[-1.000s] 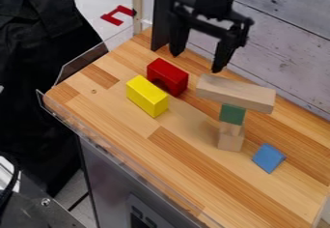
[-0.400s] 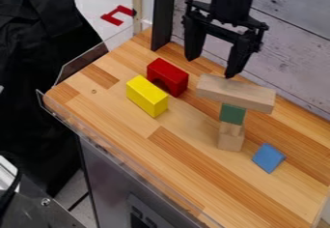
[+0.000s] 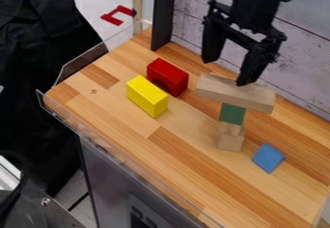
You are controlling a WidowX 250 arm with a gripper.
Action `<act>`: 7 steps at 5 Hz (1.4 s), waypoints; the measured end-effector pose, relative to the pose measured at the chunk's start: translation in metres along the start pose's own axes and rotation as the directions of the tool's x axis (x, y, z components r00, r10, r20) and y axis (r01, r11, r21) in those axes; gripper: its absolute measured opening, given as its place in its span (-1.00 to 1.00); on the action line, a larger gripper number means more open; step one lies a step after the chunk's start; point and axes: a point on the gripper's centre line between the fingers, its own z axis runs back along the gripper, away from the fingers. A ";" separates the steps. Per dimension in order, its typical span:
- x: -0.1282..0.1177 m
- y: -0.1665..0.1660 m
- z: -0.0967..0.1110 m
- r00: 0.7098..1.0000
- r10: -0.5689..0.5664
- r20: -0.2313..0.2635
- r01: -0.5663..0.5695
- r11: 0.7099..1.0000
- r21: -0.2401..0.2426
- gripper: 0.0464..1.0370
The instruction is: Pick rectangle block from the tower and place it on top of two cube
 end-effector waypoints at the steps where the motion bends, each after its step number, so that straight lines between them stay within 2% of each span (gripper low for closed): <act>1: -0.012 -0.011 -0.002 0.996 -0.089 -0.011 0.089 0.996 0.005 0.92; 3: -0.019 -0.009 -0.011 0.990 -0.133 -0.041 0.134 0.991 0.014 0.92; 4: -0.016 -0.005 -0.013 0.989 -0.145 -0.020 0.146 0.989 0.029 0.92; 6: -0.015 -0.001 -0.003 0.978 -0.197 0.074 0.192 0.979 0.066 0.92; 7: -0.010 0.002 -0.002 0.969 -0.227 0.100 0.217 0.971 0.098 0.92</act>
